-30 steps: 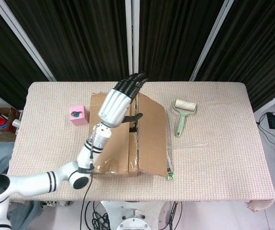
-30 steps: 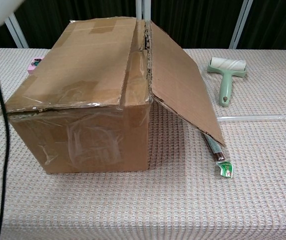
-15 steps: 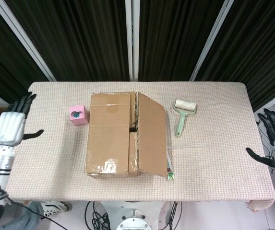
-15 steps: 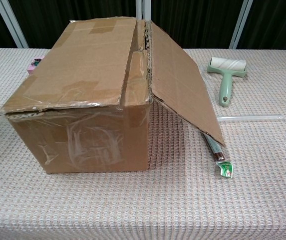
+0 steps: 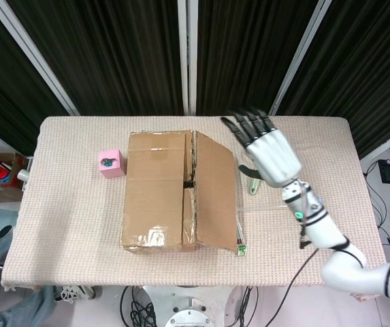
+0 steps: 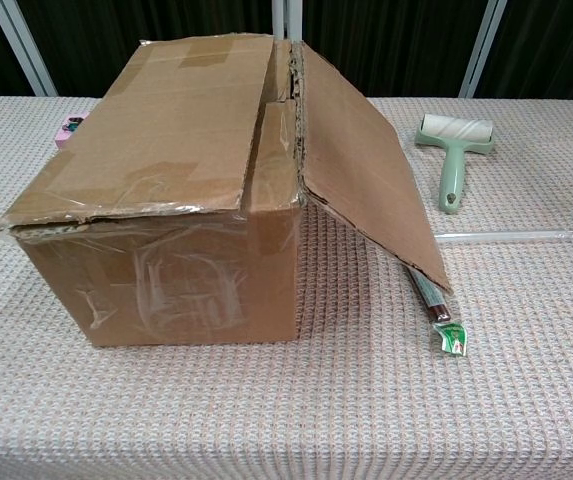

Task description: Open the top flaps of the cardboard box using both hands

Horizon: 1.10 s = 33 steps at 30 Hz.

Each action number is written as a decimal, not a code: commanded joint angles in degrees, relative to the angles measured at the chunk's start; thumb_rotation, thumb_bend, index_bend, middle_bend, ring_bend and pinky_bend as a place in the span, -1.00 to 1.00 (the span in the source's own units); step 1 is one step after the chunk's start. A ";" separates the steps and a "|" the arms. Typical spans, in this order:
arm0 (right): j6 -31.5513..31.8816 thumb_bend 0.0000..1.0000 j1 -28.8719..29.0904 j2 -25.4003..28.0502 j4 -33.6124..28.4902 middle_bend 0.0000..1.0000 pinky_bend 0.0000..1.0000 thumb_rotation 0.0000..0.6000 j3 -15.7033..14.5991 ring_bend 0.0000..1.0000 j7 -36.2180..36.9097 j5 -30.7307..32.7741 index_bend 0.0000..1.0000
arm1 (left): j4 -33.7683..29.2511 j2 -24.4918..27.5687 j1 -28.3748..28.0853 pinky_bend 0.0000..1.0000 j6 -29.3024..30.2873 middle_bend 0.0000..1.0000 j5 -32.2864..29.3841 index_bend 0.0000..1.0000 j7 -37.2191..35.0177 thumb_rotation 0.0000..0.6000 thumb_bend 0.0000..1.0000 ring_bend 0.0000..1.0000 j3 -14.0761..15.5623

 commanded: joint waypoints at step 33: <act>-2.88 -1.00 15.95 -23.32 18.89 -1.00 -1.00 1.00 -5.70 -1.00 -13.88 14.06 -1.00 | 16.10 -5.77 7.68 -0.58 1.56 -0.89 1.52 -0.94 -17.81 1.00 -1.00 -0.81 -2.15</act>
